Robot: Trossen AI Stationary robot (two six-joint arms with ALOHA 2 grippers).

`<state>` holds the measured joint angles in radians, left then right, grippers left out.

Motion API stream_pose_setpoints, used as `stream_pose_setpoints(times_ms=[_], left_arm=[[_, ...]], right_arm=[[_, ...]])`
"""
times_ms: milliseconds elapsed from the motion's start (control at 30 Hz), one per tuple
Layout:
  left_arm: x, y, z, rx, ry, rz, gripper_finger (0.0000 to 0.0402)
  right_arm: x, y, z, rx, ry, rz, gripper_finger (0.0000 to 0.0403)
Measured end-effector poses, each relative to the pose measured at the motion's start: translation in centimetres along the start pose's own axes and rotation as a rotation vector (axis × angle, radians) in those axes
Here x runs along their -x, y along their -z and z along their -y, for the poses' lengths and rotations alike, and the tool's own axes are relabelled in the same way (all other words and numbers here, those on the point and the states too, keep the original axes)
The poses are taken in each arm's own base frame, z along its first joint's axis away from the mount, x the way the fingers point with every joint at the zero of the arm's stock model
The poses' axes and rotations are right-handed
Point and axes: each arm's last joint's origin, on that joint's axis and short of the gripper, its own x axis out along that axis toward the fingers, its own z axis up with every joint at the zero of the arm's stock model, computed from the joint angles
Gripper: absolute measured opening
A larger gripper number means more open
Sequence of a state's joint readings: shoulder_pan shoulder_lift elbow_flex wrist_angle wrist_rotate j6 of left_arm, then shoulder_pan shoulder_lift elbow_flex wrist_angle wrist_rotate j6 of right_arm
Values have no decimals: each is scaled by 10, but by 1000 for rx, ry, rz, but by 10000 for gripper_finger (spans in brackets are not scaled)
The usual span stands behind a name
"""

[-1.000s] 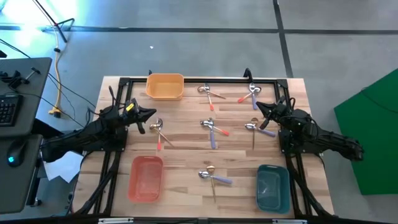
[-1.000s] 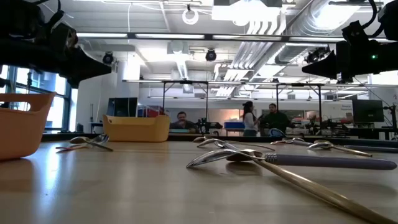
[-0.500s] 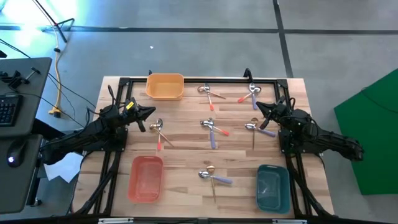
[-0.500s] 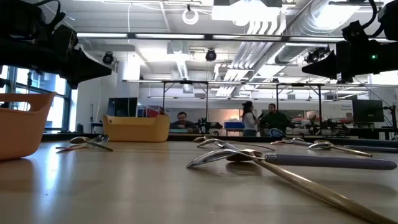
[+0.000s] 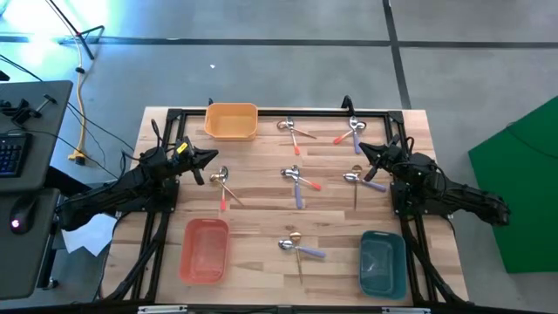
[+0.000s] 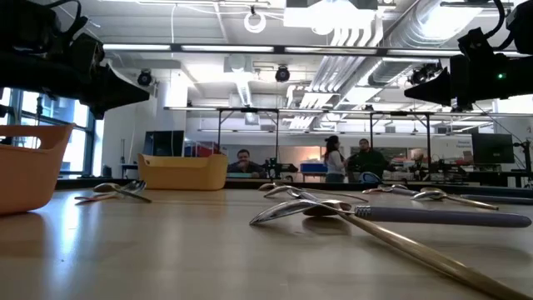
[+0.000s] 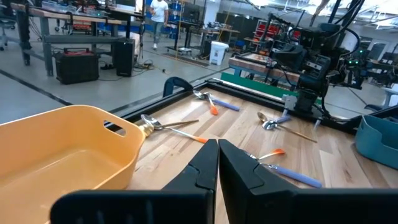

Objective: Sort silverware by color (type)

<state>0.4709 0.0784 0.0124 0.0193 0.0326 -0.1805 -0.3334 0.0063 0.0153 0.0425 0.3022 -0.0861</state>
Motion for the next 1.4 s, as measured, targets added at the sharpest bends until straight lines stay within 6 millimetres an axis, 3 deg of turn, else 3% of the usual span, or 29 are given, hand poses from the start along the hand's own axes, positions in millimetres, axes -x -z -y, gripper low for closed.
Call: stream_pose_setpoints(times_ms=[1400], left_arm=[[0, -3, 1, -1, 10, 32, 5]], right_arm=[[0, 0, 0, 0, 0, 0, 0]])
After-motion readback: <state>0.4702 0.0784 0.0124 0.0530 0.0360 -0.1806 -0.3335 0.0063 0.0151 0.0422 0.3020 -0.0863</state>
